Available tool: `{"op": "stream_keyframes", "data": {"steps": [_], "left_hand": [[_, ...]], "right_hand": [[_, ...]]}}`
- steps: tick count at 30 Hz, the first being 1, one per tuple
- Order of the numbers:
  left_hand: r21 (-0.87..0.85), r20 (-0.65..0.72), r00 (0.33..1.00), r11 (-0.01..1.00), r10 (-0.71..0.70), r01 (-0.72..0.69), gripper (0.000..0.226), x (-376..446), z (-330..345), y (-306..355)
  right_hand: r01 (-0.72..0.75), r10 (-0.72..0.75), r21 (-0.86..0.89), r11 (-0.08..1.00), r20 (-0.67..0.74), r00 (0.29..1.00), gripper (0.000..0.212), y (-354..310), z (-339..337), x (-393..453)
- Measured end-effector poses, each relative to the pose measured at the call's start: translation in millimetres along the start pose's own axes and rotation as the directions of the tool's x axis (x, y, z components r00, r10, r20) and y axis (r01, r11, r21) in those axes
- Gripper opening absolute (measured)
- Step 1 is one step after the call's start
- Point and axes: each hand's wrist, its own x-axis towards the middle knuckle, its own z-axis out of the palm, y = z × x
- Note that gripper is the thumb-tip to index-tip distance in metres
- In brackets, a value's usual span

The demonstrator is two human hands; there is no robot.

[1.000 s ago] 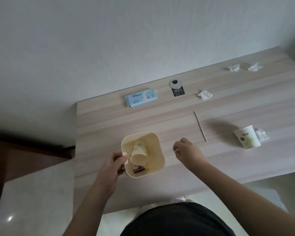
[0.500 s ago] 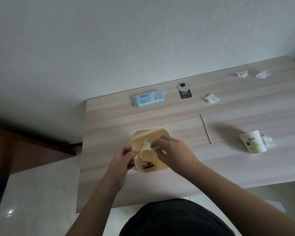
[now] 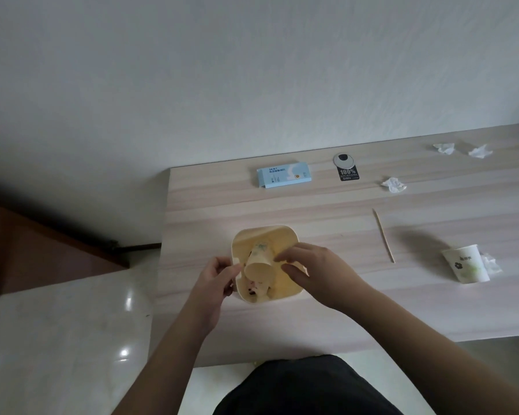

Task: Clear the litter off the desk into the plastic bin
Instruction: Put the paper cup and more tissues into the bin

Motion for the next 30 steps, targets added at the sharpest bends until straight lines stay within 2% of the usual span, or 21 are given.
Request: {"op": "stream_keyframes", "data": {"steps": [2,7,11,16,25,30], "left_hand": [[-0.011,0.000,1.000,1.000,0.001,-0.001,0.011,5,-10,0],[-0.037,0.034,0.999,0.999,0.002,0.000,0.024,19,-27,5],[-0.073,0.030,0.999,0.997,0.028,-0.025,0.010,34,-29,9],[-0.144,0.006,1.000,0.990,-0.001,0.002,0.025,44,-24,17],[-0.244,-0.071,0.996,0.969,-0.056,0.037,0.029,61,-10,25],[-0.196,-0.107,0.993,0.980,-0.043,0.021,0.041,74,8,33]], "right_hand": [[-0.026,0.029,0.057,0.998,-0.060,0.998,0.020,-5,0,4],[-0.102,0.112,0.068,0.992,-0.171,0.979,0.021,-5,-4,7],[-0.136,0.142,0.045,0.990,-0.237,0.961,0.022,4,-13,8],[-0.175,0.183,0.053,0.983,-0.283,0.941,0.021,24,-26,19],[-0.222,0.214,-0.028,0.975,-0.176,0.961,0.025,88,-46,80],[-0.191,0.183,-0.096,0.977,-0.081,0.980,0.030,124,-60,133]]}}
